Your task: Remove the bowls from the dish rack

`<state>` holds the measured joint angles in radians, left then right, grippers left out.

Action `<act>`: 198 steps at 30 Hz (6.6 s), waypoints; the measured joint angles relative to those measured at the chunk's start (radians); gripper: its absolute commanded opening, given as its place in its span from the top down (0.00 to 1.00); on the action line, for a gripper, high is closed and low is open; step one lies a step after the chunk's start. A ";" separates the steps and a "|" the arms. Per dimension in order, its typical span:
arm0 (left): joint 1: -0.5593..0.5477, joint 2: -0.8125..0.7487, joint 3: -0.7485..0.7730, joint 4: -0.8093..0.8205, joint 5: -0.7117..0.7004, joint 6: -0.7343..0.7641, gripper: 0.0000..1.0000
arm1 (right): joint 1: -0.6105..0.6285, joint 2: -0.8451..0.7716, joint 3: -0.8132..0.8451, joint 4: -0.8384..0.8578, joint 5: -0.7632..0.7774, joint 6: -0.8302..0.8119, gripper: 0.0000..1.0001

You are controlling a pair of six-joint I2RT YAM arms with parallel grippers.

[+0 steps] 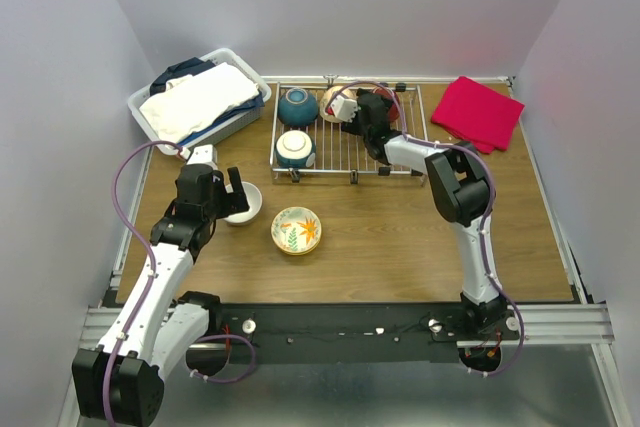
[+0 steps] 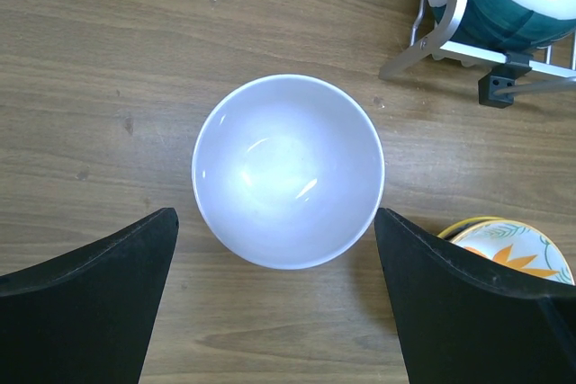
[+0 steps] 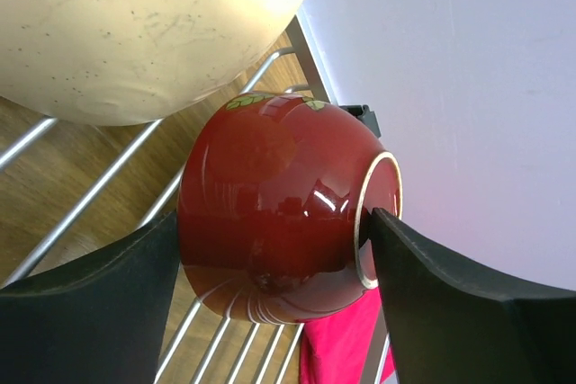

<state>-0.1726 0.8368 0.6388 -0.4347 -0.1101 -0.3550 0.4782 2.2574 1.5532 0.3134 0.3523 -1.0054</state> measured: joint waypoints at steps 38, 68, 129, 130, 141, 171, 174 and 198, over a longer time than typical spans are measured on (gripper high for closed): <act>0.000 -0.034 -0.007 0.024 0.001 0.006 0.01 | 0.000 -0.377 -0.153 -0.280 -0.101 0.575 0.62; -0.039 0.032 0.080 0.264 0.226 -0.167 0.01 | 0.000 -0.825 -0.512 -0.153 -0.412 1.435 0.64; -0.278 0.181 0.221 0.095 0.013 -0.213 1.00 | 0.004 -1.017 -0.750 0.132 -0.805 1.790 0.00; -0.271 0.168 0.235 0.046 -0.013 -0.192 1.00 | 0.004 -1.023 -0.739 0.101 -0.795 1.761 0.00; 0.049 0.170 0.248 -0.180 -0.027 -0.102 1.00 | 0.004 -1.040 -0.720 -0.090 -0.726 1.582 0.00; 0.152 0.271 0.098 -0.020 0.089 -0.106 0.23 | 0.004 -1.059 -0.714 -0.182 -0.705 1.458 0.00; 0.152 0.225 0.098 -0.022 0.089 -0.102 0.22 | 0.004 -1.023 -0.686 -0.202 -0.704 1.419 0.00; 0.136 -0.029 -0.012 -0.032 0.156 -0.025 0.05 | 0.004 -0.504 -0.176 -0.393 -0.661 1.224 0.00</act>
<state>-0.0368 0.8074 0.6266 -0.4671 0.0463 -0.3798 0.4824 1.7538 1.3769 -0.0799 -0.3084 0.2184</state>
